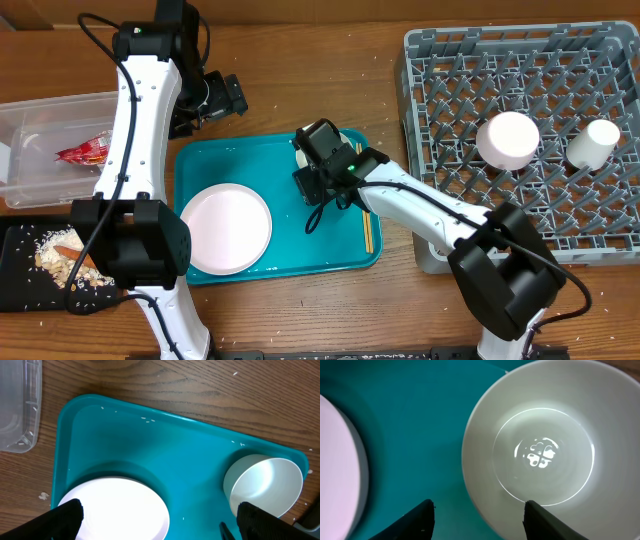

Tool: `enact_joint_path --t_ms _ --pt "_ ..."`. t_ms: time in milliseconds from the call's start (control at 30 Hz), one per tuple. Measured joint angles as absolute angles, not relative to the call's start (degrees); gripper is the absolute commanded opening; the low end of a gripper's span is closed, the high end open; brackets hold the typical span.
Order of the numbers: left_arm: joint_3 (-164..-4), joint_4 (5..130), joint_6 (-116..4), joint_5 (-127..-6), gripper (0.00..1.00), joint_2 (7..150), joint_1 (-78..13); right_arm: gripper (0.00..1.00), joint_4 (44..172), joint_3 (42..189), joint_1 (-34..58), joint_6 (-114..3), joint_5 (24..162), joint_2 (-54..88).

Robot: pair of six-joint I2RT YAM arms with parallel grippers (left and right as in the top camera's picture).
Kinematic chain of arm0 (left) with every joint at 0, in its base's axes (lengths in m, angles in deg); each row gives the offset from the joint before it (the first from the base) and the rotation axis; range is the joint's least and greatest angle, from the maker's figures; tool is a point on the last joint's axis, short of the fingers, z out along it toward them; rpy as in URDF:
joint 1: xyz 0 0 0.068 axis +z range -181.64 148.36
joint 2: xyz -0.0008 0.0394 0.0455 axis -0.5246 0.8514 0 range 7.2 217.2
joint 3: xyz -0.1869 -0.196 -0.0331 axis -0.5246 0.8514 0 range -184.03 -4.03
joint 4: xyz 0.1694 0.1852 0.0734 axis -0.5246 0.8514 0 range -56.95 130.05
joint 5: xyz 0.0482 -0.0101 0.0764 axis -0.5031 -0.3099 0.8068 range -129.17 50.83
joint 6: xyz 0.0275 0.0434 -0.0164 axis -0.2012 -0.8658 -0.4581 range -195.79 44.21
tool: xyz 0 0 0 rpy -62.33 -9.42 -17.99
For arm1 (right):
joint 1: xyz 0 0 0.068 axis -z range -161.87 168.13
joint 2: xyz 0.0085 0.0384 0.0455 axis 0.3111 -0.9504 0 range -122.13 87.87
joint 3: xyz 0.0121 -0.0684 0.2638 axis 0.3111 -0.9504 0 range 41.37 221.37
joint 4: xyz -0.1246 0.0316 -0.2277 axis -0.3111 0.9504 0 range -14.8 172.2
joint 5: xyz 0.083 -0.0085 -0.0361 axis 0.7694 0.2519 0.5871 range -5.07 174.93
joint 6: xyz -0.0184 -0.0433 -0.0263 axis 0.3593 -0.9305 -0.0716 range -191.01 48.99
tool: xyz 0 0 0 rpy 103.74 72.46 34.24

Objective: Sort waste into correct bins and load items into the dishwasher
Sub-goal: 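Move the right gripper to the white bowl and grasp its rim, then carry the white bowl with the right gripper into the dish rack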

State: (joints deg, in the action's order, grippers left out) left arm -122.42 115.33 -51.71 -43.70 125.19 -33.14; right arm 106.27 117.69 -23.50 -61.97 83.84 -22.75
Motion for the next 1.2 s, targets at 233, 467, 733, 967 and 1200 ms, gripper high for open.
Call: enact_joint_path --t_ms 233,467,733,967,1200 --pt "-122.42 115.33 -51.71 -43.68 1.00 125.19 -33.14 0.52 106.29 117.69 -23.50 -63.92 83.58 -24.26" --pt "-122.40 115.33 -51.71 -43.68 1.00 125.19 -33.14 0.22 107.34 117.69 -23.50 -64.84 83.60 -24.26" --pt "-122.40 115.33 -51.71 -43.68 1.00 125.22 -33.14 0.04 110.38 118.61 -23.54 -65.12 84.04 -24.26" --pt "-122.40 115.33 -51.71 -43.68 1.00 125.19 -33.14 0.04 115.36 123.92 -23.54 -63.05 84.74 -24.18" --pt "-122.40 115.33 -51.71 -43.70 1.00 125.22 -33.14 0.04 123.21 134.39 -21.42 -61.10 86.29 -19.85"
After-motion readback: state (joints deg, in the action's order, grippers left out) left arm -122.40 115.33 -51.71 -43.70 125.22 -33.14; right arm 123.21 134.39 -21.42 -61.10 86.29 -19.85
